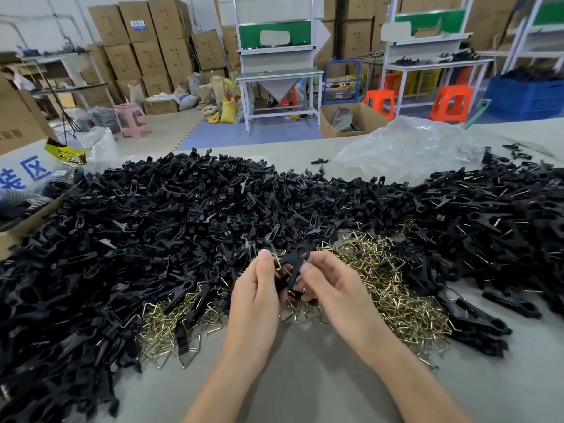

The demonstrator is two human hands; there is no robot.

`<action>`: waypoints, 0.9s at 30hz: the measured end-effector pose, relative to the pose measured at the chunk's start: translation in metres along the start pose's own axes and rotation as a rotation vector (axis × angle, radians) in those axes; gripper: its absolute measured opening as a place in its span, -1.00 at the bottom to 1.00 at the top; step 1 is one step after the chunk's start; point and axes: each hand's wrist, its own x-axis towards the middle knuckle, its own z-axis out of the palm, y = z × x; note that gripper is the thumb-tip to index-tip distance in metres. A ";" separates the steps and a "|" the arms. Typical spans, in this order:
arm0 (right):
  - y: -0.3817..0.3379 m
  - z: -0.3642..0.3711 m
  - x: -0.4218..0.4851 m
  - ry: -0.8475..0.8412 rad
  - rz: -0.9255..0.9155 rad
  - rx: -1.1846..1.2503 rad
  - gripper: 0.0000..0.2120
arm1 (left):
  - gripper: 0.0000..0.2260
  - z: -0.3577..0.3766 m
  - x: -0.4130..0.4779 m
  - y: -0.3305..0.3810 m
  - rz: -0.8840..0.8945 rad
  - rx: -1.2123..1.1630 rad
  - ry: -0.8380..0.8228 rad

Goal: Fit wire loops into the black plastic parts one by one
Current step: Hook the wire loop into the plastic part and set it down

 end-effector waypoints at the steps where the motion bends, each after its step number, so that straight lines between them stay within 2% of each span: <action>1: 0.000 -0.001 0.001 0.010 0.006 0.016 -0.86 | -0.53 0.000 0.001 0.000 0.000 0.002 0.000; 5: -0.004 -0.008 0.006 0.114 0.076 0.216 -0.84 | -0.57 0.000 0.004 -0.004 -0.034 0.015 0.065; 7: -0.013 -0.022 0.015 0.201 0.082 0.486 -0.83 | -0.56 -0.002 0.004 -0.005 -0.014 0.074 0.082; 10: -0.026 -0.057 0.021 0.366 0.009 0.932 -0.65 | -0.55 -0.001 0.001 -0.005 0.010 0.120 0.073; 12: -0.024 -0.071 0.018 0.401 0.034 1.076 -0.56 | -0.52 0.000 -0.001 -0.003 0.029 0.153 0.074; 13: -0.020 -0.070 0.016 0.372 0.065 1.066 -0.56 | -0.54 0.001 -0.002 -0.002 0.055 0.180 0.070; 15: -0.012 -0.057 0.014 0.266 0.132 0.882 -0.59 | -0.61 0.003 -0.003 -0.003 0.117 0.244 0.060; 19: -0.006 -0.012 0.004 -0.045 0.073 0.190 -0.62 | -0.64 0.008 -0.006 0.001 0.173 0.227 0.068; 20: -0.005 -0.003 0.001 -0.127 0.048 0.093 -0.64 | -0.64 0.008 -0.006 0.003 0.178 0.196 0.085; 22: -0.002 0.007 -0.004 -0.185 0.007 0.000 -0.73 | -0.63 0.008 -0.005 0.004 0.158 0.130 0.130; 24: -0.002 0.010 -0.005 -0.153 -0.035 -0.041 -0.78 | -0.63 0.008 -0.005 0.002 0.138 0.101 0.132; 27: -0.002 0.008 -0.003 -0.103 -0.001 -0.010 -0.82 | -0.63 0.009 -0.006 0.001 0.130 0.128 0.114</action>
